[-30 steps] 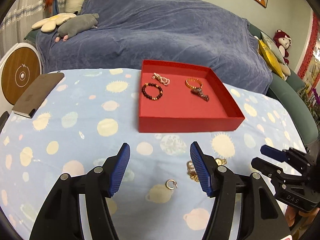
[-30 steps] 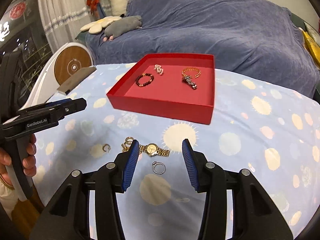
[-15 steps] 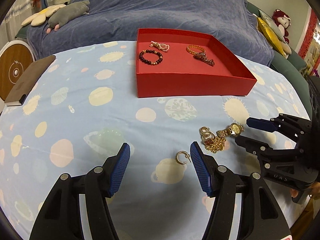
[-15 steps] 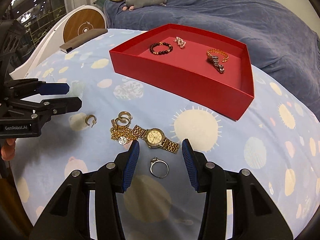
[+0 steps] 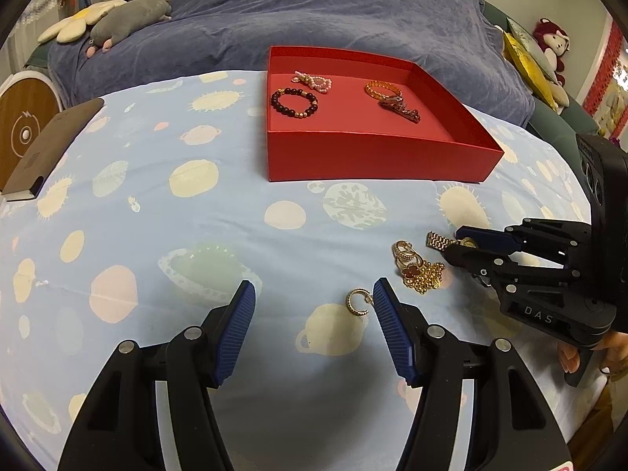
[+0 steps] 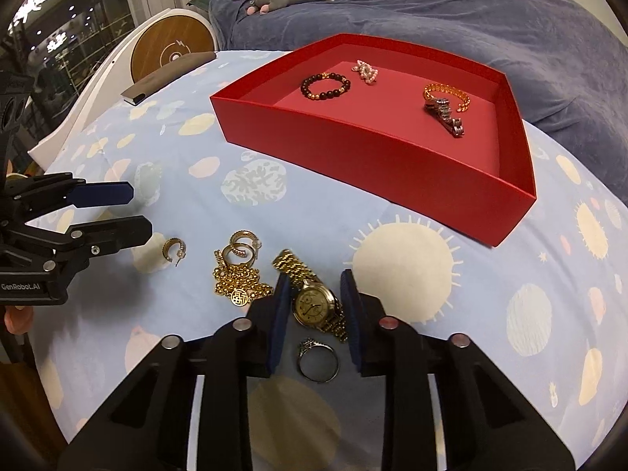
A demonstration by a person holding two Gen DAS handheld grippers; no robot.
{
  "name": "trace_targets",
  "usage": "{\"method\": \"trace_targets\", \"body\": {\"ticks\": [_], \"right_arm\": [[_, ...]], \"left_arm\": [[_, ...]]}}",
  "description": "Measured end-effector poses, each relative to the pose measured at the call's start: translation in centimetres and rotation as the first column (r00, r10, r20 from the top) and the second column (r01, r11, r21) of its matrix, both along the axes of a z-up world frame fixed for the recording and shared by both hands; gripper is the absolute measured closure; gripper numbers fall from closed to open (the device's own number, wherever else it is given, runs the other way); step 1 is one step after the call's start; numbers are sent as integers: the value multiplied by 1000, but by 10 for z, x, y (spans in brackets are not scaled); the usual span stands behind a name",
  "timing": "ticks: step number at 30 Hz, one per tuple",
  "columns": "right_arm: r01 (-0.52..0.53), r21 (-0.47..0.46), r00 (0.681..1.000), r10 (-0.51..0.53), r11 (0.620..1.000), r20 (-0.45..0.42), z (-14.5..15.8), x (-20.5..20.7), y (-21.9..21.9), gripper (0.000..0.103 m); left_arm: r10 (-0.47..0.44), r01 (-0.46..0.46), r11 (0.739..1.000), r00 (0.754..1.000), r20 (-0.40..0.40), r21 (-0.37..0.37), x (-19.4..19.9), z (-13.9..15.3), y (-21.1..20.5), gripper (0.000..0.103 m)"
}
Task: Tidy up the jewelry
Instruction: 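Grasp the gold watch with the right gripper while the left gripper grasps a ring, then place the ring in the red box with the left gripper while the right gripper places the gold watch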
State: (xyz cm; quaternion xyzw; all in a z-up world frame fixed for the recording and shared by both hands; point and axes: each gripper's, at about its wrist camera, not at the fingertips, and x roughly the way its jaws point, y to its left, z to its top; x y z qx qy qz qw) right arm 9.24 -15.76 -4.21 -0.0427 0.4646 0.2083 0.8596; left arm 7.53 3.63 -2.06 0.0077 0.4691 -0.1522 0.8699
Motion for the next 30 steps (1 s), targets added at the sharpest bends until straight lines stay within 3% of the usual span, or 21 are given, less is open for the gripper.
{"method": "trace_targets", "body": {"ticks": [20,24,28,30], "right_arm": [[147,51,988,-143,988,-59,19,-20,-27,82],[162,63,986,-158,985,-58,22,-22,-32,82],[174,75,984,-170,982,-52,26,-21,-37,82],[179,77,983,-175,981,-52,27,-21,-39,82]], "left_arm": [[-120,120,992,993,2,-32,0,-9,-55,43],[-116,116,993,993,-3,-22,7,-19,-63,60],[-111,111,994,994,17,-21,10,-21,-66,70],[-121,122,992,993,15,-31,10,-21,-68,83]]}}
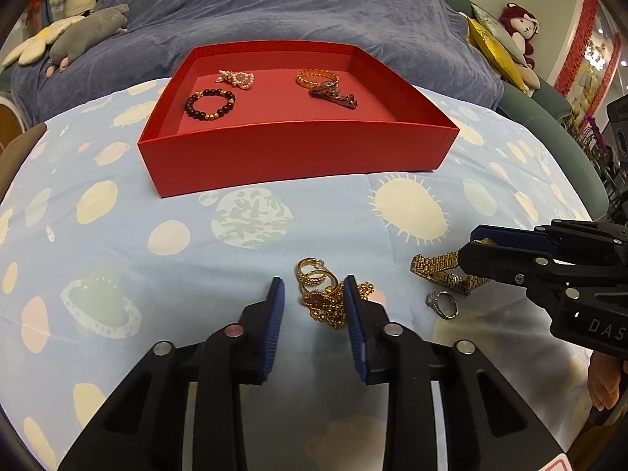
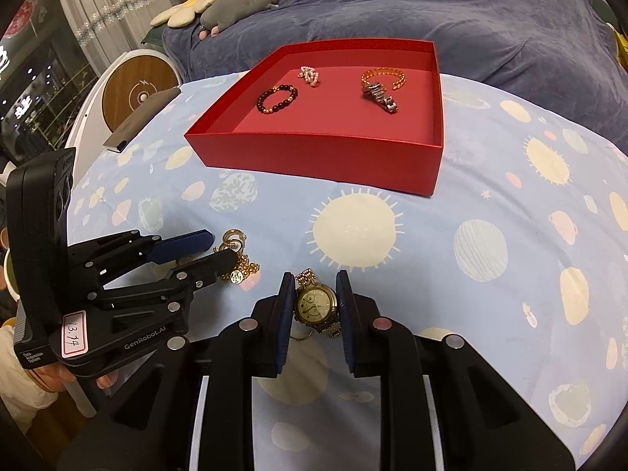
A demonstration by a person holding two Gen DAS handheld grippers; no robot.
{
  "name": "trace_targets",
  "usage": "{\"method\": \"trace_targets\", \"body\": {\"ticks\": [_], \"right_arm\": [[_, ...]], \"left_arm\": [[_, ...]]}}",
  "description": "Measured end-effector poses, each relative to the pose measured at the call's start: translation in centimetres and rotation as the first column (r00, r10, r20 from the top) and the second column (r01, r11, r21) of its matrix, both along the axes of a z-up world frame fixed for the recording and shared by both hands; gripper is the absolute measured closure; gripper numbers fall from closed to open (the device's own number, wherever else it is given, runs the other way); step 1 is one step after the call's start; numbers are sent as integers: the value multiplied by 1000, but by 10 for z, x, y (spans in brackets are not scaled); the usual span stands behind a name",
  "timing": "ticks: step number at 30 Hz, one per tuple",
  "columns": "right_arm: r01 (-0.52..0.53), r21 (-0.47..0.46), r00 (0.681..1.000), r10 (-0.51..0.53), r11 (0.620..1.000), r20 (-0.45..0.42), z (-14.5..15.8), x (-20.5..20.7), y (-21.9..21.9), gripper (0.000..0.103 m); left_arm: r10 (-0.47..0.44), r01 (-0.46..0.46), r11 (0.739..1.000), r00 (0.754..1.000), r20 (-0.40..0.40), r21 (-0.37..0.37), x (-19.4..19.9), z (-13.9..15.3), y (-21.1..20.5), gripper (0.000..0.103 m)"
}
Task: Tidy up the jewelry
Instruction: 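Place the ring in the red box with the left gripper while the right gripper places the gold watch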
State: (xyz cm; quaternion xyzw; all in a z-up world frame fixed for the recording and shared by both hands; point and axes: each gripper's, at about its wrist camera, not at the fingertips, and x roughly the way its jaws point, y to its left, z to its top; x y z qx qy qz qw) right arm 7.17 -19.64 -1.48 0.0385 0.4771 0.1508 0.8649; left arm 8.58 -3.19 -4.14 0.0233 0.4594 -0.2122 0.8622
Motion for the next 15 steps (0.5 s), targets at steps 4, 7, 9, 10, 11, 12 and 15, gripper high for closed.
{"method": "trace_targets", "body": {"ticks": [4,7,9,10,11,12,15], "right_arm": [[12,2,1000,-12,1000,-4,-1,-1,-2,82],[16,3,1000,-16,1000,-5,0,-1,-3,82],[16,4,1000,-16,1000,-3,2,-1,-3,82],[16,6,1000,-16,1000,0,3,-2,-3,82],[17,10,1000,-17,1000,6,5,-3,-4,82],[18,15,1000,-18,1000,13,8,-4,-4,82],[21,26,999,-22,999,35,18,-6,-6,82]], "left_arm": [[-18,18,1000,1000,14,13,-3,0,-6,87],[-24,24,1000,1000,19,15,-5,0,-7,89],[-22,22,1000,1000,16,9,-5,1,-6,91],[-24,24,1000,1000,14,1,-6,3,-4,91],[-22,22,1000,1000,13,-5,-7,5,-3,91],[-25,25,1000,1000,12,-16,-8,7,-1,91],[-29,30,999,999,25,-36,-14,17,3,91]]}}
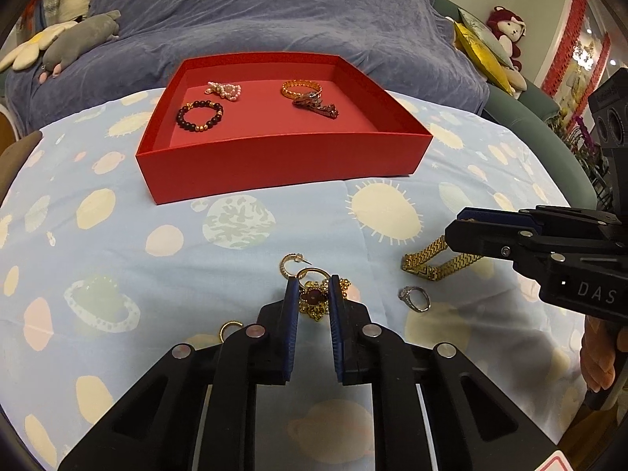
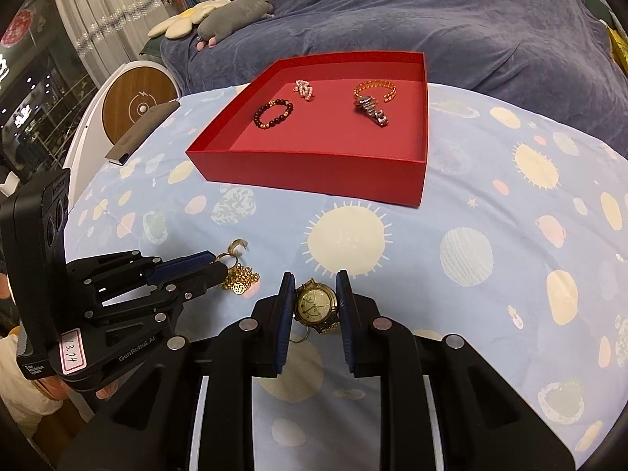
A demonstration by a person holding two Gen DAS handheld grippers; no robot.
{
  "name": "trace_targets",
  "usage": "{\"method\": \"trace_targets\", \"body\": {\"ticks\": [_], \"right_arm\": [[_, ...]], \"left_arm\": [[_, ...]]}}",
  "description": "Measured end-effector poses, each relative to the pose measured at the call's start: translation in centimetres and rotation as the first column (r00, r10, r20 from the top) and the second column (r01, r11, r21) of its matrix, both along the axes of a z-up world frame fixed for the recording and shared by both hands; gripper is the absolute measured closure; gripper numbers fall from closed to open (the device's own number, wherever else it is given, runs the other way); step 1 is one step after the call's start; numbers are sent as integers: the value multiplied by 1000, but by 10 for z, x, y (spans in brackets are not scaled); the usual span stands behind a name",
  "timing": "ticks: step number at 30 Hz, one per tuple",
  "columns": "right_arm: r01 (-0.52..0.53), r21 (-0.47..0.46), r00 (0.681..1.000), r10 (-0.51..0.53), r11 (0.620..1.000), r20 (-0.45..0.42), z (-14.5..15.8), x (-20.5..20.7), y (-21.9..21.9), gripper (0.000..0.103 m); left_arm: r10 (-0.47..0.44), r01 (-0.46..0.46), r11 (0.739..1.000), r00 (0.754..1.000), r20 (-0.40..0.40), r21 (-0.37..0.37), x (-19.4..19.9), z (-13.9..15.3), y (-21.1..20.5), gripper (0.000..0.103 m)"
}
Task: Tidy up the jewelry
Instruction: 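Place the ring in the red box with the left gripper while the right gripper places the gold watch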
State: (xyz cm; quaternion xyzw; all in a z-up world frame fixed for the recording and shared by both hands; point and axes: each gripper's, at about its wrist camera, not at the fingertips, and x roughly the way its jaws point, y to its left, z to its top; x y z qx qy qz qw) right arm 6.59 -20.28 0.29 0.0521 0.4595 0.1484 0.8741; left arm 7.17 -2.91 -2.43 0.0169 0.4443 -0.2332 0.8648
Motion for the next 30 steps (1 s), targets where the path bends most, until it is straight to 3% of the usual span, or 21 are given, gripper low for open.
{"method": "trace_targets", "body": {"ticks": [8,15,22,26,30], "right_arm": [[14,24,998,-15,1000,62,26,-1,-6,82],[29,25,991,-32,999,127,54,6,-13,82],[48,3,983,-48,999,179,76,48,-11,82],[56,12,979,-57,998,194,83,82,-6,82],[69,28,980,-73,997,183,72,112,0,82]], "left_arm": [[18,-15,997,999,33,-77,-5,33,17,91],[78,-70,991,995,65,-116,14,62,29,91],[106,-93,992,982,154,-87,58,98,26,91],[121,-113,992,981,150,-63,94,94,24,91],[144,-137,988,984,109,-67,128,77,26,91]]}}
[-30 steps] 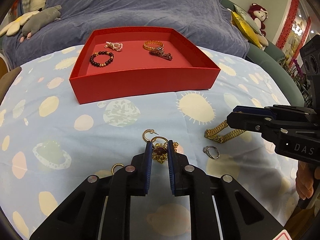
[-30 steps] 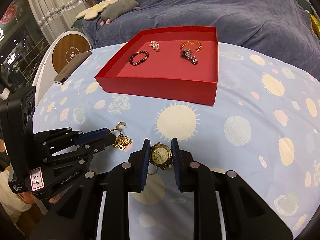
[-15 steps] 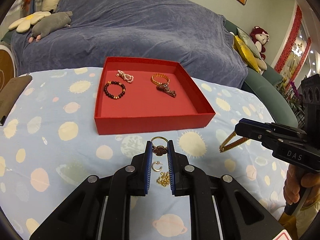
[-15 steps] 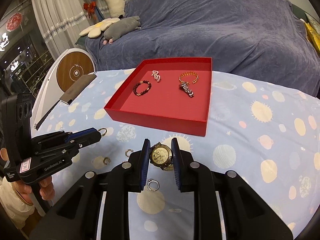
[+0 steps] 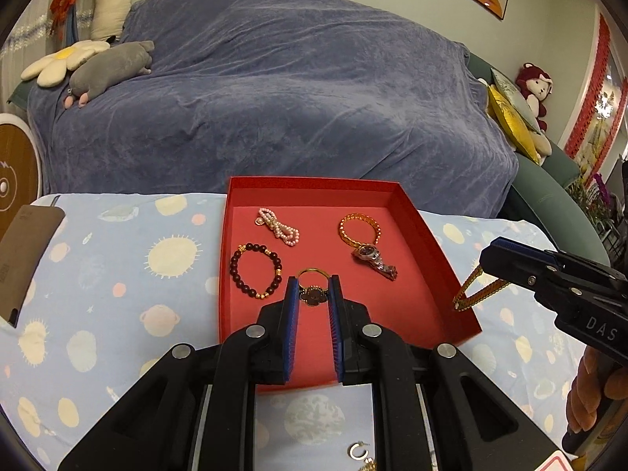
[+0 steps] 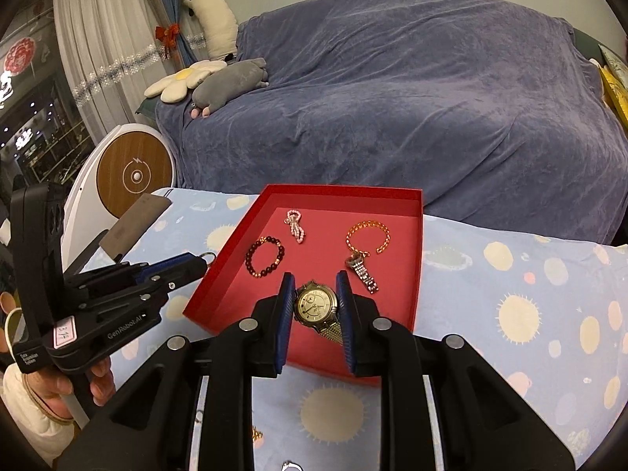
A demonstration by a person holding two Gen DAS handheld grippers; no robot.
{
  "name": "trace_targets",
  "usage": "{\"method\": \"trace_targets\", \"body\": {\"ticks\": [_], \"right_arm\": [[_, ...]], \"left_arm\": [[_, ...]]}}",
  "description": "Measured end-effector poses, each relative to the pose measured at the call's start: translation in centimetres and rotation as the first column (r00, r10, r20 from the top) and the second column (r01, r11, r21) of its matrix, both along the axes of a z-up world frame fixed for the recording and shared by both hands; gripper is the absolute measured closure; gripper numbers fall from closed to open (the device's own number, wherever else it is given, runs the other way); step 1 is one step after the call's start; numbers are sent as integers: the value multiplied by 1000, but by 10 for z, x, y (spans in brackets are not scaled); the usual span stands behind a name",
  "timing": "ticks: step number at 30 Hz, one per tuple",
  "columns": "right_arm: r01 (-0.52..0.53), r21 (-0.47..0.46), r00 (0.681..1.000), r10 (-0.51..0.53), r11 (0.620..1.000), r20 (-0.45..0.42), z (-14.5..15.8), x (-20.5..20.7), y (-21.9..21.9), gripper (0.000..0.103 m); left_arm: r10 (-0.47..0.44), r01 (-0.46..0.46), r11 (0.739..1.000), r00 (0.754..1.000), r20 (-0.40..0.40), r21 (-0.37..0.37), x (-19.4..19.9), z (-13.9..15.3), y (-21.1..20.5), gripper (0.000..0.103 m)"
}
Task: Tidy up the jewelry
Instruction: 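Place the ring in the red box with the left gripper while the right gripper places the gold watch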
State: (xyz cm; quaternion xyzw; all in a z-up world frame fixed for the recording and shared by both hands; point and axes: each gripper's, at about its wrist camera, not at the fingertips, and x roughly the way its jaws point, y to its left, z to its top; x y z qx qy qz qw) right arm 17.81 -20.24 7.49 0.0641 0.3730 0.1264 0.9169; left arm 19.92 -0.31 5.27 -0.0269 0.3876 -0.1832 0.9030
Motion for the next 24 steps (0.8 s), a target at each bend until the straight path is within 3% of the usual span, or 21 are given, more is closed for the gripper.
{"method": "trace_targets", "body": {"ticks": [6,13,16,18,21,24], "right_arm": [[30,8,996,-29,1000,-83,-44,35,2,82],[47,-28,990,-50,999,-133,-77,48,4,82],[68,-36,990,-71,997,-118,-74,46,1,79],[71,-37,993,-74,997,-95,-64,38,-3,76],[63,-36,996,-66,997,-68,-45,15,-7,68],[55,-47,997,-57,997,-44,-29,-16,-8,66]], "left_arm": [[12,-12,1000,998,-69,13,31,-32,-3,91],[0,5,999,994,-114,49,42,-59,-19,89],[19,-11,998,992,-126,62,45,-66,-20,83],[39,-30,996,991,-126,78,44,-66,-18,66],[71,-62,994,993,-93,90,37,-54,-13,57],[76,-71,994,995,-60,81,22,-34,-4,48]]}}
